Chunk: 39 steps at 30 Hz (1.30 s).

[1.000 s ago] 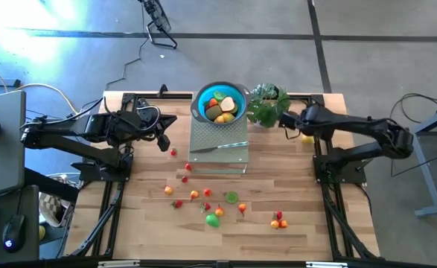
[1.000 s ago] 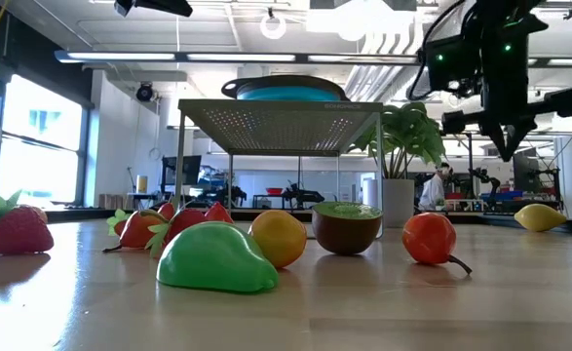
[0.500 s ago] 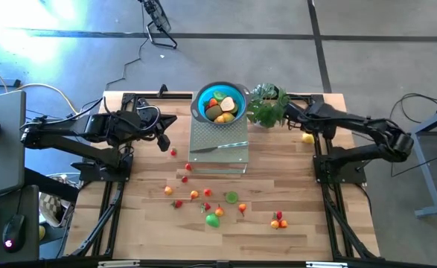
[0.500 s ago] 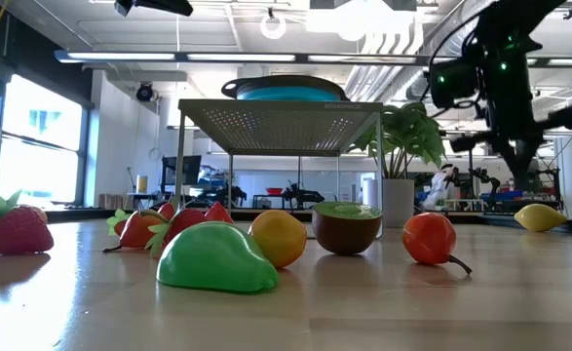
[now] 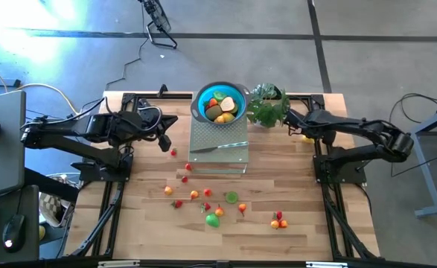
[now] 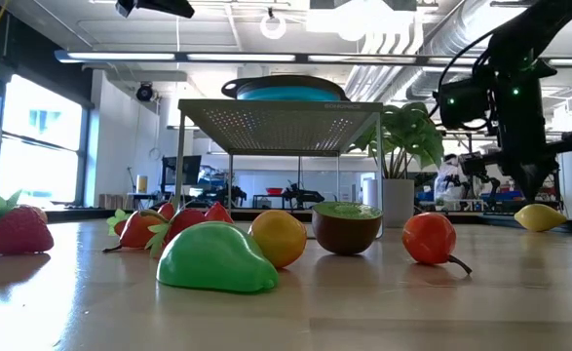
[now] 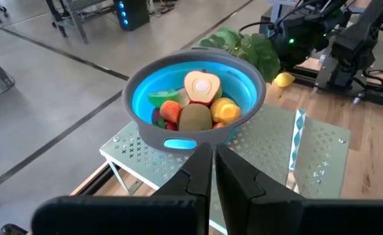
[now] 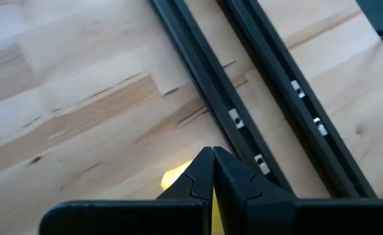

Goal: Pick & Place Fruit
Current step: Put the yellow lemon in the blue bowl on the shelf

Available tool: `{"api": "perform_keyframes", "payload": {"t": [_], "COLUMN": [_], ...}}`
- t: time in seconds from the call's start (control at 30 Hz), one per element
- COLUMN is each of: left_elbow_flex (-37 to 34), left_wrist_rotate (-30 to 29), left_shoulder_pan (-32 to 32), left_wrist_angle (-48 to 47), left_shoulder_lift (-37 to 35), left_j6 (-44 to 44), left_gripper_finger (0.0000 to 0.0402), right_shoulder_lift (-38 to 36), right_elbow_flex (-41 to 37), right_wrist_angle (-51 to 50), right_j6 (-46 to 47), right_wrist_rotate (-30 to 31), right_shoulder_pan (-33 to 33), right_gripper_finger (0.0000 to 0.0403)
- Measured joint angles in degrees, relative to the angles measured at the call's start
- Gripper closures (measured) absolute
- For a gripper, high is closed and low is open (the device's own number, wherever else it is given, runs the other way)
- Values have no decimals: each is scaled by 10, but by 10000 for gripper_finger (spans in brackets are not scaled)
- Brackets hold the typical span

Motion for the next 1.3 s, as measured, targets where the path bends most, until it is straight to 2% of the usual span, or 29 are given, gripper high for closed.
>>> {"api": "perform_keyframes", "payload": {"t": [0.23, 0.53, 0.83, 1.3], "left_elbow_flex": [0, 0, 0, 0], "left_wrist_rotate": [0, 0, 1, 2], "left_shoulder_pan": [0, 0, 0, 0], "left_wrist_angle": [0, 0, 0, 0], "left_shoulder_lift": [4, 3, 3, 3], "left_j6": [-13, -13, -13, -13], "left_gripper_finger": [388, 388, 388, 388], "right_shoulder_lift": [0, -1, -1, -4], "right_elbow_flex": [-29, -35, -35, -35], "right_wrist_angle": [11, 39, 29, 5], "right_j6": [-4, -39, -5, 119], "right_wrist_rotate": [-23, -107, -178, -243], "right_shoulder_pan": [-16, 8, 83, 245], "right_gripper_finger": [400, 400, 400, 400]}}
